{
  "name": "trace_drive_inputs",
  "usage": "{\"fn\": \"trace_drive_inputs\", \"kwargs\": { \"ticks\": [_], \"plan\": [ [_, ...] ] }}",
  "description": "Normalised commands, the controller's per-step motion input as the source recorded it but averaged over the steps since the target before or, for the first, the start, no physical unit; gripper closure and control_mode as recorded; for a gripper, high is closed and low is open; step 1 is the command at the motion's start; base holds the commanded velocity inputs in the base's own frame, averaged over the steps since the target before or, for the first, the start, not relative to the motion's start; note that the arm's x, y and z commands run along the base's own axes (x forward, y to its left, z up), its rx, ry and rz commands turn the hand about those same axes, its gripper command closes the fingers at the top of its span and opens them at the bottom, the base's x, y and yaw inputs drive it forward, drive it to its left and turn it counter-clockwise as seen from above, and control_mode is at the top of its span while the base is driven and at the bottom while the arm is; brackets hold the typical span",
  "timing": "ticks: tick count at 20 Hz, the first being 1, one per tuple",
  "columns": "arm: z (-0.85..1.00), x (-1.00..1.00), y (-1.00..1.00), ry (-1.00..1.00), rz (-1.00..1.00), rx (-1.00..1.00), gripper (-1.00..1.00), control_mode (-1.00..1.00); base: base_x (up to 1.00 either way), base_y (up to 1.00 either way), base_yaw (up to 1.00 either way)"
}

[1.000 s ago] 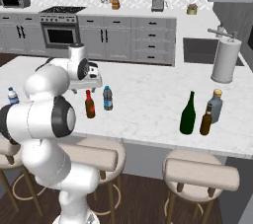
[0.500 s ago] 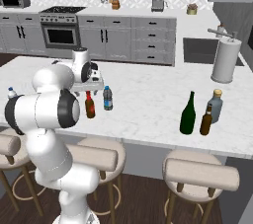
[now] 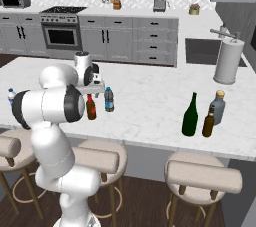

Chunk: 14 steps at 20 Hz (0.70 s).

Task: Move the plastic bottles in the middle to the plastics group, and the glass bottles in the middle to the glass group.

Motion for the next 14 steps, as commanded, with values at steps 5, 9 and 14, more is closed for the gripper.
{"fn": "trace_drive_inputs", "kwargs": {
  "ticks": [5,9,14],
  "plan": [
    [-0.15,0.06,0.08,0.0,0.0,0.0,-1.0,-1.0,0.0,0.0,0.0],
    [-0.07,0.24,0.0,-0.01,0.0,0.0,-1.0,-1.0,0.0,0.0,0.0],
    [0.0,0.18,-0.07,-0.01,-0.01,0.0,-1.0,-1.0,0.0,0.0,0.0]
  ]
}}
